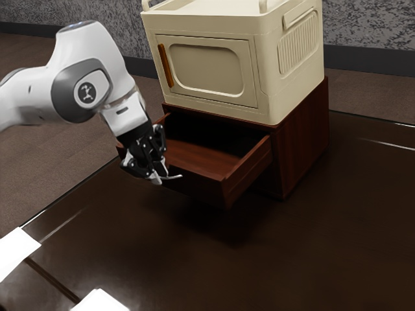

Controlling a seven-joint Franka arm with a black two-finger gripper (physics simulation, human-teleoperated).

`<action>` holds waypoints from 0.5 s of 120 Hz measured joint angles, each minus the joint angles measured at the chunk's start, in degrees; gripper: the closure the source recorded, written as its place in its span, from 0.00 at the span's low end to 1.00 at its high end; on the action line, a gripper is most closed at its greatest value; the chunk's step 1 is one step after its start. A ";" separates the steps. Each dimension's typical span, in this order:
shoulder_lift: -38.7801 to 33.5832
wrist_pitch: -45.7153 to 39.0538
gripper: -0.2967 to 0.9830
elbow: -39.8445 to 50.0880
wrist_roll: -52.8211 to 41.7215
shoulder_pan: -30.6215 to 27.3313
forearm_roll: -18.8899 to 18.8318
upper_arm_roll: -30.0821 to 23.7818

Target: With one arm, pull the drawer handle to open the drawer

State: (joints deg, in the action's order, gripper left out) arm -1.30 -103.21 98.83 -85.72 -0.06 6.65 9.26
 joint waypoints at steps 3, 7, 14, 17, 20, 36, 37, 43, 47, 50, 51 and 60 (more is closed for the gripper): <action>-0.12 0.03 0.68 -0.01 0.03 0.09 -0.01 -0.08; -0.40 0.07 0.68 -0.04 0.08 0.22 -0.02 -0.22; -1.32 0.15 0.68 -0.41 0.14 0.26 -0.07 -0.94; -1.98 0.20 0.68 -0.97 0.17 0.21 -0.06 -1.49; -2.64 0.29 0.68 -1.85 0.20 0.09 -0.04 -2.32; -5.91 1.90 0.52 -8.86 0.74 2.95 2.33 -5.12; -5.94 2.12 0.50 -9.50 0.84 2.99 2.46 -5.19; -5.67 3.25 0.45 -12.69 1.48 2.69 3.07 -6.36; -5.49 3.81 0.42 -13.74 1.92 2.75 3.43 -7.14; -5.17 4.16 0.40 -14.20 2.33 2.54 3.65 -7.94; -5.01 4.26 0.39 -14.30 2.51 2.52 3.69 -8.15; -4.36 5.48 0.34 -14.63 4.13 4.78 4.01 -5.78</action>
State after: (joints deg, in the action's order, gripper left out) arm -5.66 -97.72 84.21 -81.59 4.72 10.66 3.48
